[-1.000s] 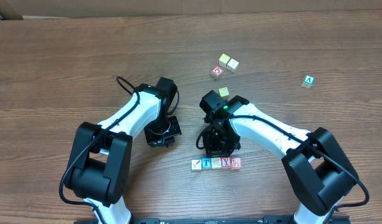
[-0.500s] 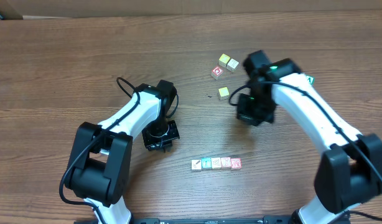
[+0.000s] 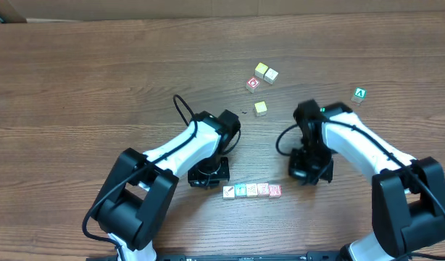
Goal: Flip 5 blocks
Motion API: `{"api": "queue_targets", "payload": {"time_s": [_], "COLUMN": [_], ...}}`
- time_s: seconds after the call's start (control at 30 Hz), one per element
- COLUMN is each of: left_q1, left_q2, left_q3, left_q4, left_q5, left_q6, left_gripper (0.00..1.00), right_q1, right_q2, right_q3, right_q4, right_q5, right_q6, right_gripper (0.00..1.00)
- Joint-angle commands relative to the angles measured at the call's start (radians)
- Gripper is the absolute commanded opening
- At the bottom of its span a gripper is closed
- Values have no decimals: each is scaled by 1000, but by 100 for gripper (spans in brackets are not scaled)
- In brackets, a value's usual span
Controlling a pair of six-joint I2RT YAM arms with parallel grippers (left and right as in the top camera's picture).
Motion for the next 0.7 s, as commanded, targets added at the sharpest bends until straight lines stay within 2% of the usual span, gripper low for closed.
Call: {"api": "queue_targets", "payload": {"time_s": [0.0,0.27,0.43,0.67], "left_q1": [-9,-27,-46,-51], "left_q2": [9,9,9,9], "left_q3": [-27,-88,-98,-98], "left_q4": [-1,64,90,98], "left_q5": [-13,81,90,92], "left_q6": [-46,-49,-50,-54], "left_gripper": [4,4,4,4], "right_q1": [5,6,11,126], "right_q2": [-38,-38,-38,-38], "right_q3": [-43,-59,-59,-59], "right_q4": [39,87,98,142], "right_q5": [-56,-60,-60,-67], "right_q6": [11,10,6,42], "right_gripper": [4,4,4,4]}}
